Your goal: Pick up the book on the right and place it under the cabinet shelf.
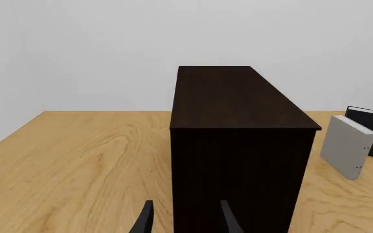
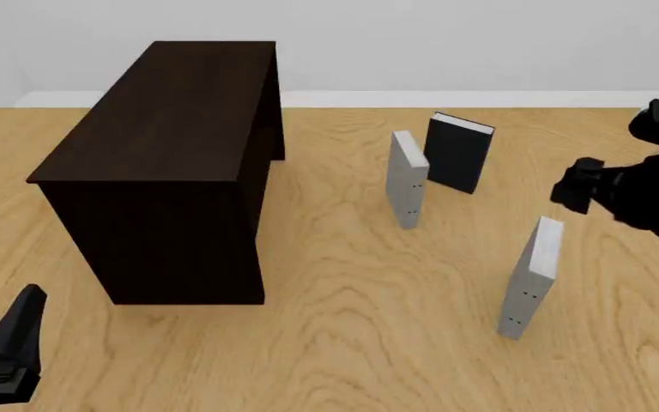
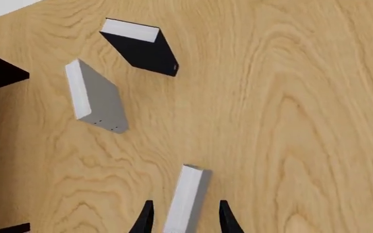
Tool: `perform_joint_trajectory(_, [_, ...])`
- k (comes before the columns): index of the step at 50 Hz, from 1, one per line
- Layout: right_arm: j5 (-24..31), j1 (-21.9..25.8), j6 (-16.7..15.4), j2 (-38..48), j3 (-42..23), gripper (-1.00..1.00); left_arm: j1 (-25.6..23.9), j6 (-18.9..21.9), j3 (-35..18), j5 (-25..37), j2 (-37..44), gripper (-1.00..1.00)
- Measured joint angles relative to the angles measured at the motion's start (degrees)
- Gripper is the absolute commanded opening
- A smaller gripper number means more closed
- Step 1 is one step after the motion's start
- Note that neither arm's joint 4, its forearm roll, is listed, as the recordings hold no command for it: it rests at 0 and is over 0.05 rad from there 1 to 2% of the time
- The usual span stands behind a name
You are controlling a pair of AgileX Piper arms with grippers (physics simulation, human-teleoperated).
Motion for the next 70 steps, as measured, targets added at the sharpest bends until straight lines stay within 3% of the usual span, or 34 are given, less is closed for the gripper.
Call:
perform_joint_trajectory(13, [0.39, 0.16, 2.75, 1.43, 2.19, 1.0, 0.0, 0.0, 0.0, 0.0, 0.0, 1.0])
perform_joint_trajectory(35, [-3.13, 1.84, 10.01, 2.63, 7.44, 1.0, 0.0, -0.01, 0.0, 0.0, 0.0, 1.0])
perform_joint_trajectory(70, [-10.01, 5.49, 14.33, 6.16, 13.23, 1.0, -0.02, -0.05, 0.0, 0.0, 0.02, 1.0])
